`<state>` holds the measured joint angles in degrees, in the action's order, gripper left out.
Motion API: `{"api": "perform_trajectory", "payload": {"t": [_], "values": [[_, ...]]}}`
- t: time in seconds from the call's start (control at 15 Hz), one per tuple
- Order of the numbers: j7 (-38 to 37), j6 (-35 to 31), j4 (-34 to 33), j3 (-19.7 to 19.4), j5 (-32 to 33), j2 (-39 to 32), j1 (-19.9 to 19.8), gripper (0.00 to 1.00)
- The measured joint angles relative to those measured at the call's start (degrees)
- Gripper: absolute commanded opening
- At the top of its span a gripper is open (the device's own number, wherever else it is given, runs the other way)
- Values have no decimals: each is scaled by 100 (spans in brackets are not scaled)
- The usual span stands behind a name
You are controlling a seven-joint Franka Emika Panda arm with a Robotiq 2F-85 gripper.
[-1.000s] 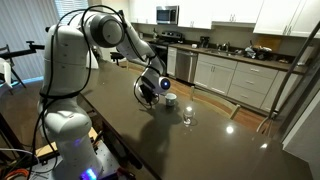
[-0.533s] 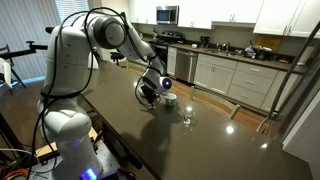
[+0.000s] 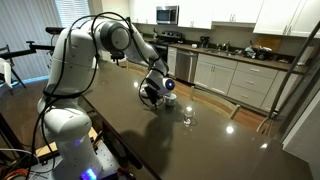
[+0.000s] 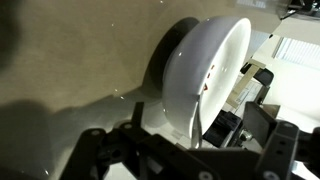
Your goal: Use the spoon to move some contents of the bowl to the mug and the glass cup
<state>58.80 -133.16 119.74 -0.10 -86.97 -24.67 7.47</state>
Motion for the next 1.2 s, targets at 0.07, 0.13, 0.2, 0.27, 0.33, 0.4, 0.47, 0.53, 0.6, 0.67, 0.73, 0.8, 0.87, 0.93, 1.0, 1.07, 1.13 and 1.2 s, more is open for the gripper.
{"api": "perform_trajectory", "payload": {"t": [0.07, 0.13, 0.2, 0.27, 0.33, 0.4, 0.47, 0.53, 0.6, 0.67, 0.73, 0.8, 0.87, 0.93, 1.0, 1.07, 1.13, 1.2], "values": [[-7, -7, -44, -2, 0, -26, 0, 67], [-13, -11, -76, -2, 0, -43, 0, 60], [-23, -17, -101, -2, 0, -53, 0, 54], [-30, -27, -112, -2, 0, -54, 0, 47], [-32, -42, -120, -2, 0, -53, 0, 41], [-33, -59, -125, -2, 0, -53, 0, 34], [-33, -79, -126, -2, 0, -52, 0, 28], [-34, -105, -126, -2, 0, -49, 0, 20], [-37, -143, -126, -1, 0, -47, 1, 15], [-46, -181, -126, 0, 0, -45, 1, 8], [-70, -219, -126, 1, 0, -44, 2, 5], [-93, -249, -126, 2, 0, -42, 2, 3], [-112, -269, -126, 2, 0, -40, 2, 0], [-134, -279, -126, 3, 0, -38, 2, 3], [-155, -282, -126, 3, 0, -33, 2, 29], [-176, -285, -126, 3, 0, -29, 2, 28], [-195, -290, -126, 3, 0, -27, 2, 30], [-214, -298, -126, 4, 0, -26, 2, 36]]}}
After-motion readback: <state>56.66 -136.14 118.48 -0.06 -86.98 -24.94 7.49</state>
